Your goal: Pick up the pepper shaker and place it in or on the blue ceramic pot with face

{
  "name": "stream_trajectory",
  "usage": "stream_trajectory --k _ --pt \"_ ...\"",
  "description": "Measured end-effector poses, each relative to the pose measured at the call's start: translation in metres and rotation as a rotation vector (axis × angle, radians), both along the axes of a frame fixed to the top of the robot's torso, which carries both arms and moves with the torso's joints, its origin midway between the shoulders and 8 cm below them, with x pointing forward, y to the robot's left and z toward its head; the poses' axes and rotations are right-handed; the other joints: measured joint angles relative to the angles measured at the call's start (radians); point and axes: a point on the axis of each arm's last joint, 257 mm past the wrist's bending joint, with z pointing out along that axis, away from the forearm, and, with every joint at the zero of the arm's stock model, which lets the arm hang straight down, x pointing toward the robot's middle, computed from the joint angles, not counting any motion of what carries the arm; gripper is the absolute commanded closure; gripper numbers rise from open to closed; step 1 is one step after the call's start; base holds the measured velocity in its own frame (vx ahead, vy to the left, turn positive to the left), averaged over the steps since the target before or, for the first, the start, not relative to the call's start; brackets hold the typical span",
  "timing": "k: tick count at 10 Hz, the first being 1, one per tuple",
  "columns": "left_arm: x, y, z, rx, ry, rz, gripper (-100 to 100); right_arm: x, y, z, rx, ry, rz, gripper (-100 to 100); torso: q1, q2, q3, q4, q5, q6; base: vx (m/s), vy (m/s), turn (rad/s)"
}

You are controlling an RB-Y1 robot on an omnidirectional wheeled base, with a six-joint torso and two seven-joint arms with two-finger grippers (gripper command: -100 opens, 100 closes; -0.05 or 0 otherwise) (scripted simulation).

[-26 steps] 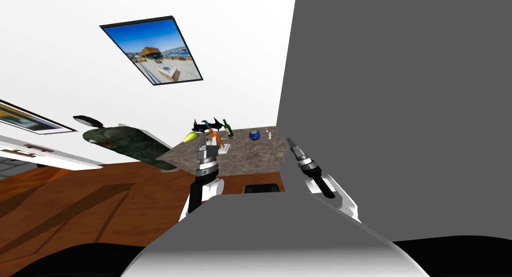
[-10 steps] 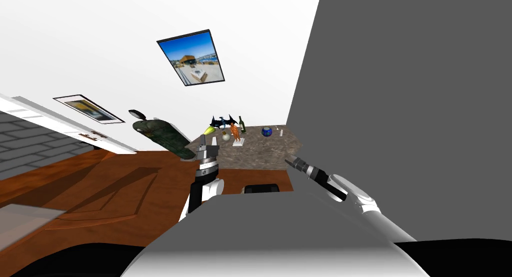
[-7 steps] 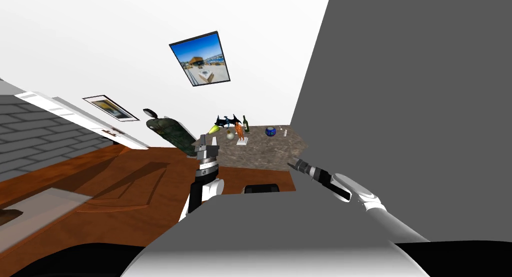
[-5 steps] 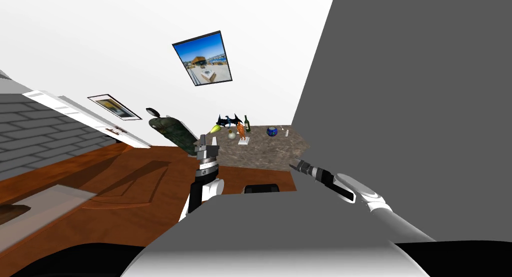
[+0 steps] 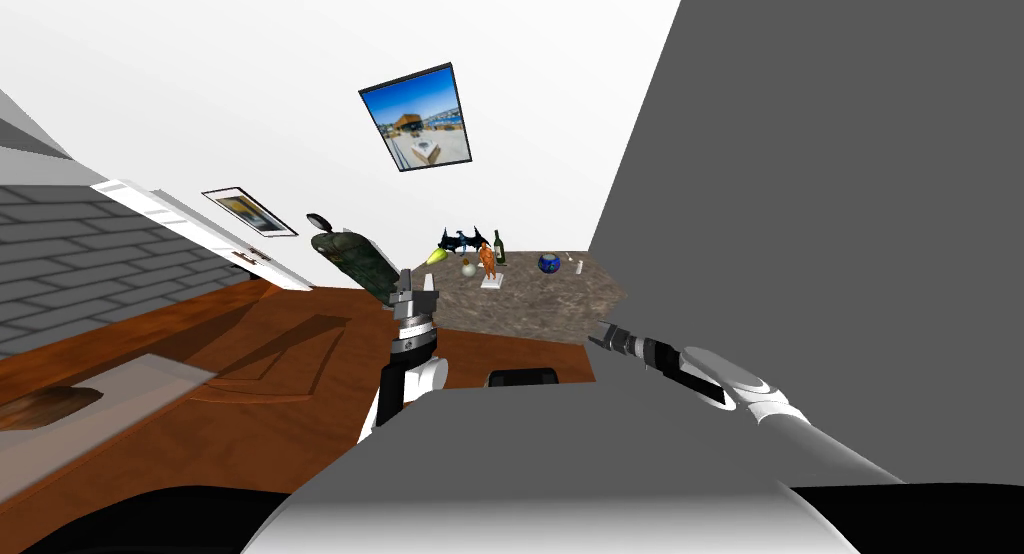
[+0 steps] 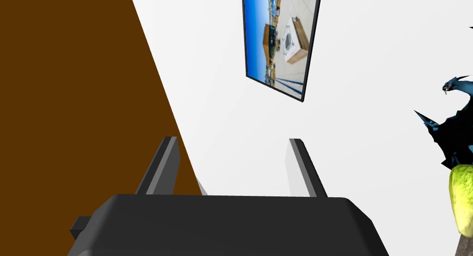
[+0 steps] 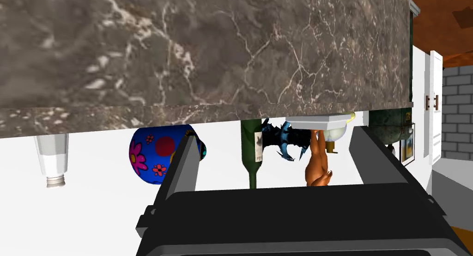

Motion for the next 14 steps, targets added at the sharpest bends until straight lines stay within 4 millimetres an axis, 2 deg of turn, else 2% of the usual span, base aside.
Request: stream_trajectory --k 2,4,5,12,14 --pt "0.0 0.0 0.0 0.0 0.0 0.0 0 -0.005 -0.022 -0.012 -0.059 0.028 0.007 -100 0.0 0.0 0.0 0.0 0.0 0.001 0.01 0.01 0.016" --pt "0.0 0.0 0.0 0.0 0.0 0.0 0 -0.017 -0.055 -0.025 -0.162 0.072 0.03 -100 0.0 -0.001 0.0 0.0 0.0 0.0 0.019 0.002 0.042" --pt "0.0 0.0 0.0 0.0 0.0 0.0 0 -0.021 -0.06 -0.028 -0.177 0.082 0.031 -100 0.0 0.0 0.0 0.0 0.0 0.0 0.022 -0.012 0.057" --pt "0.0 0.0 0.0 0.0 0.0 0.0 0 -0.022 -0.062 -0.029 -0.183 0.086 0.03 -100 -0.001 0.001 0.0 0.0 0.0 0.0 0.0 -0.006 0.01" --pt "0.0 0.0 0.0 0.0 0.0 0.0 0 -0.029 -0.072 -0.031 -0.208 0.106 0.035 -100 -0.002 -0.001 -0.001 0.0 -0.001 0.0 0.019 -0.023 0.07"
